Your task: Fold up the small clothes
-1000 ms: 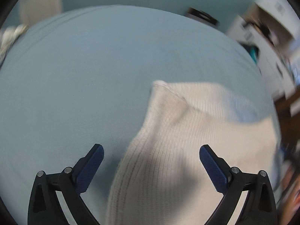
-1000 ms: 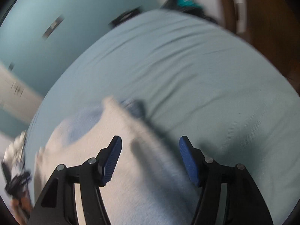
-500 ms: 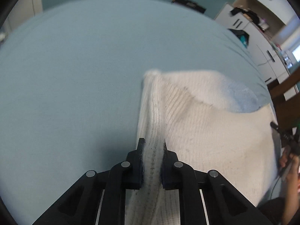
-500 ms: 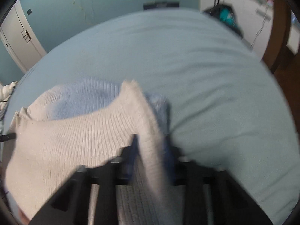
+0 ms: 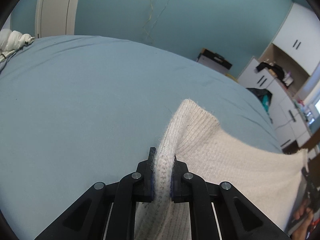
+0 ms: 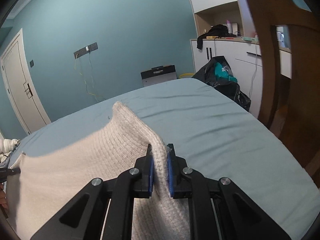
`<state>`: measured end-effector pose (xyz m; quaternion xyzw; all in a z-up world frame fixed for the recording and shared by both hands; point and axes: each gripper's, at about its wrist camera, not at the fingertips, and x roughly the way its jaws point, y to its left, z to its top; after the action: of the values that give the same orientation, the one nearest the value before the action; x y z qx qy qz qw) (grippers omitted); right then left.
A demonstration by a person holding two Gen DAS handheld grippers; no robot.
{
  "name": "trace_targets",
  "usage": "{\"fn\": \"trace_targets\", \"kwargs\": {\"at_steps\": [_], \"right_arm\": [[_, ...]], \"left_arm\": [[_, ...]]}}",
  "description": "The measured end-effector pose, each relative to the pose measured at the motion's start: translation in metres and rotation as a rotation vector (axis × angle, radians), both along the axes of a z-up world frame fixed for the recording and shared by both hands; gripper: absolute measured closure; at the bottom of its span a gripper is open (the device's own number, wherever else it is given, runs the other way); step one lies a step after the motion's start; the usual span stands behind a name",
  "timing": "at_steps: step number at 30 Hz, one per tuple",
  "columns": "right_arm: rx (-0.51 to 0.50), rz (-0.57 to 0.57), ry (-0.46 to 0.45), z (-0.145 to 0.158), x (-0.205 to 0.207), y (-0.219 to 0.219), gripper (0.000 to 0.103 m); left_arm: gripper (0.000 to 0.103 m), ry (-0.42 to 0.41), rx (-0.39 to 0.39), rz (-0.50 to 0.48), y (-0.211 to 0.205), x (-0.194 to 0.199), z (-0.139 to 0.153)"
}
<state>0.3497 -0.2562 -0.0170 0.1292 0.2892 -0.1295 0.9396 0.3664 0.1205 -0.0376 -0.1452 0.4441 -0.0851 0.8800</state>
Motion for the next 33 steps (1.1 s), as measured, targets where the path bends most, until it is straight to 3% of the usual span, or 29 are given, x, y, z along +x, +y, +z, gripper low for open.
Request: {"fn": "trace_targets", "kwargs": {"at_steps": [5, 10, 13, 14, 15, 16, 17, 18, 19, 22, 23, 24, 26, 28, 30, 33], "right_arm": [[0.009, -0.017, 0.053, -0.033, 0.025, -0.006, 0.096], [0.088, -0.065, 0.179, -0.081, 0.037, -0.027, 0.096], [0.181, -0.080, 0.286, -0.111, 0.042, -0.039, 0.095], [0.210, -0.081, 0.316, -0.116, 0.044, -0.042, 0.093], [0.266, -0.079, 0.367, -0.126, 0.046, -0.046, 0.091], [0.288, -0.079, 0.358, -0.126, 0.044, -0.049, 0.085], [0.331, -0.087, 0.336, -0.122, 0.038, -0.053, 0.077], [0.362, -0.111, 0.346, -0.120, 0.034, -0.056, 0.061], [0.402, -0.144, 0.358, -0.115, 0.026, -0.059, 0.051], [0.529, -0.179, 0.336, -0.087, -0.004, -0.062, 0.044], [0.552, -0.152, 0.318, -0.071, -0.017, -0.058, 0.042], [0.543, -0.131, 0.302, -0.056, -0.029, -0.052, 0.037], [0.492, -0.101, 0.271, -0.034, -0.048, -0.041, 0.030], [0.415, -0.081, 0.230, -0.012, -0.078, -0.022, 0.023], [0.356, -0.071, 0.208, -0.001, -0.105, 0.001, 0.022], [0.347, -0.013, 0.245, -0.002, -0.132, 0.028, 0.022]], "left_arm": [[0.093, 0.034, 0.032, 0.041, -0.021, 0.030, -0.020], [0.093, 0.085, 0.167, 0.002, -0.054, 0.049, -0.050], [0.092, 0.157, 0.270, -0.022, -0.075, 0.053, -0.076], [0.088, 0.199, 0.318, -0.042, -0.086, 0.057, -0.087], [0.085, 0.187, 0.343, -0.048, -0.090, 0.056, -0.087], [0.081, 0.183, 0.357, -0.055, -0.092, 0.054, -0.083], [0.075, 0.230, 0.369, -0.071, -0.093, 0.054, -0.079], [0.071, 0.263, 0.373, -0.072, -0.093, 0.053, -0.074], [0.071, 0.289, 0.360, -0.069, -0.090, 0.051, -0.065], [0.066, 0.256, 0.273, -0.044, -0.069, 0.031, -0.017], [0.056, 0.236, 0.287, -0.018, -0.062, 0.020, 0.005], [0.035, 0.220, 0.294, 0.000, -0.058, 0.011, 0.019], [0.013, 0.152, 0.340, 0.038, -0.052, -0.021, 0.056], [0.011, 0.098, 0.398, 0.038, -0.058, -0.047, 0.079], [0.000, 0.084, 0.456, 0.013, -0.065, -0.079, 0.089], [0.000, 0.089, 0.517, -0.034, -0.094, -0.126, 0.072]]}}
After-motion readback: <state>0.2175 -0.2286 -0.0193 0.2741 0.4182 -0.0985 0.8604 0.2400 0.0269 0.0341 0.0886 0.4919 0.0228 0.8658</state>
